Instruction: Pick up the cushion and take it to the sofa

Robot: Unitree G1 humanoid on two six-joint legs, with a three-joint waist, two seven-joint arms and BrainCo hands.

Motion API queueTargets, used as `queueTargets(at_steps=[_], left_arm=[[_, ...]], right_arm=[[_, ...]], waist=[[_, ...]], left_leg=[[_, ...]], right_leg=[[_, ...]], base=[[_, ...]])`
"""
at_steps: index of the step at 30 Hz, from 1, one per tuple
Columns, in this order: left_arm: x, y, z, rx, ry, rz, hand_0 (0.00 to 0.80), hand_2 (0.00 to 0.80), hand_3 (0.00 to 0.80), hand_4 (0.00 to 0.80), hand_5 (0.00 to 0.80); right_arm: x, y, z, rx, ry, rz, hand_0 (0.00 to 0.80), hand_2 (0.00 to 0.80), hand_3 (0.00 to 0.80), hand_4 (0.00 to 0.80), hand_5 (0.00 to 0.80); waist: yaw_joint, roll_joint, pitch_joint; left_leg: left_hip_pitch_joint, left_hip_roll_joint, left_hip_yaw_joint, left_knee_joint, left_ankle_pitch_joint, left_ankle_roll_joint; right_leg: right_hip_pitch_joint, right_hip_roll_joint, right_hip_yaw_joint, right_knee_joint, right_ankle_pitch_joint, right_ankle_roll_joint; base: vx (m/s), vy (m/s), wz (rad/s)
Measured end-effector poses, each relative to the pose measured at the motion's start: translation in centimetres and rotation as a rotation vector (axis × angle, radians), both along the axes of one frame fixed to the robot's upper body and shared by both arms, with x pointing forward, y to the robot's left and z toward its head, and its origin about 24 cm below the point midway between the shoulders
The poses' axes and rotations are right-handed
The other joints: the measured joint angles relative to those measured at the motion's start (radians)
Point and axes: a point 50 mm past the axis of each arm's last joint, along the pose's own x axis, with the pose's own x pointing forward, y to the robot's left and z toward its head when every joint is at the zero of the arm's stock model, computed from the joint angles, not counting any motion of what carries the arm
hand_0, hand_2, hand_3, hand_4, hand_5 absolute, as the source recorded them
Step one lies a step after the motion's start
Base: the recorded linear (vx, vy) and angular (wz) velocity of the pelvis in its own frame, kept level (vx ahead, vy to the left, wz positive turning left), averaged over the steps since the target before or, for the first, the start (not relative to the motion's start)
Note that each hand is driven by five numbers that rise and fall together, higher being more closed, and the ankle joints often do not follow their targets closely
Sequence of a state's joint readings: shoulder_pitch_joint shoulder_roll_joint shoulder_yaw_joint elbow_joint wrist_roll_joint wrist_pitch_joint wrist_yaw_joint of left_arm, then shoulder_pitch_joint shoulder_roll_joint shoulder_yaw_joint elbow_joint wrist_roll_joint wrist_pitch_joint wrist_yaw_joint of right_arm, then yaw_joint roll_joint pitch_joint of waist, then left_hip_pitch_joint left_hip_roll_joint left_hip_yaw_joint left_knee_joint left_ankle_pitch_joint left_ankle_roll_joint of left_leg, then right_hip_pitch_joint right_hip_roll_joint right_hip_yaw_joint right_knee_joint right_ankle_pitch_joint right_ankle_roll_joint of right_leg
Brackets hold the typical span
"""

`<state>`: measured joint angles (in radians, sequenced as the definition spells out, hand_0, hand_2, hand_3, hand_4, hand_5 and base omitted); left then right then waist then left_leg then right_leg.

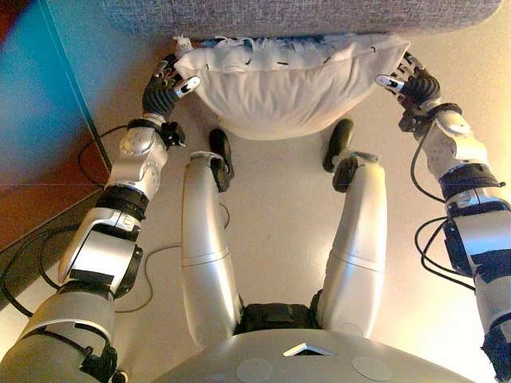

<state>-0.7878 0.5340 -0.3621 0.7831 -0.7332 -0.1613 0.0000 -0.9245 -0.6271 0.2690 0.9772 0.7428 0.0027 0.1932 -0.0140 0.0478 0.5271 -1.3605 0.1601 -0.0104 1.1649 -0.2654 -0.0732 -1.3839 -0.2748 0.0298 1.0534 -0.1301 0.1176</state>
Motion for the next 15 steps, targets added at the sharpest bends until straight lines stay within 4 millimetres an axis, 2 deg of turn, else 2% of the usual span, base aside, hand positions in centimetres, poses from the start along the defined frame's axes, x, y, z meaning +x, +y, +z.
queueTargets(at_steps=[6,15], left_arm=[[0.8,-0.5,1.4,0.019,-0.004,-0.015,0.000,0.000,0.000,0.000,0.000],[1.2,-1.1,1.2,0.031,0.053,-0.069,0.000,0.000,0.000,0.000,0.000]], right_arm=[[0.7,1.4,1.5,-0.042,-0.031,0.061,0.000,0.000,0.000,0.000,0.000],[1.4,3.3,2.7,-0.065,-0.053,0.094,0.000,0.000,0.000,0.000,0.000]], waist=[[-0.003,0.000,0.000],[-0.027,0.000,0.000]], left_leg=[[-0.022,-0.003,0.002,-0.002,0.000,0.001],[-0.036,-0.008,0.009,-0.019,0.000,0.005]], right_leg=[[-0.024,-0.005,0.001,0.002,0.000,-0.001],[-0.036,-0.009,0.001,-0.018,0.000,0.000]], base=[[0.000,0.000,0.00],[0.000,0.000,0.00]])
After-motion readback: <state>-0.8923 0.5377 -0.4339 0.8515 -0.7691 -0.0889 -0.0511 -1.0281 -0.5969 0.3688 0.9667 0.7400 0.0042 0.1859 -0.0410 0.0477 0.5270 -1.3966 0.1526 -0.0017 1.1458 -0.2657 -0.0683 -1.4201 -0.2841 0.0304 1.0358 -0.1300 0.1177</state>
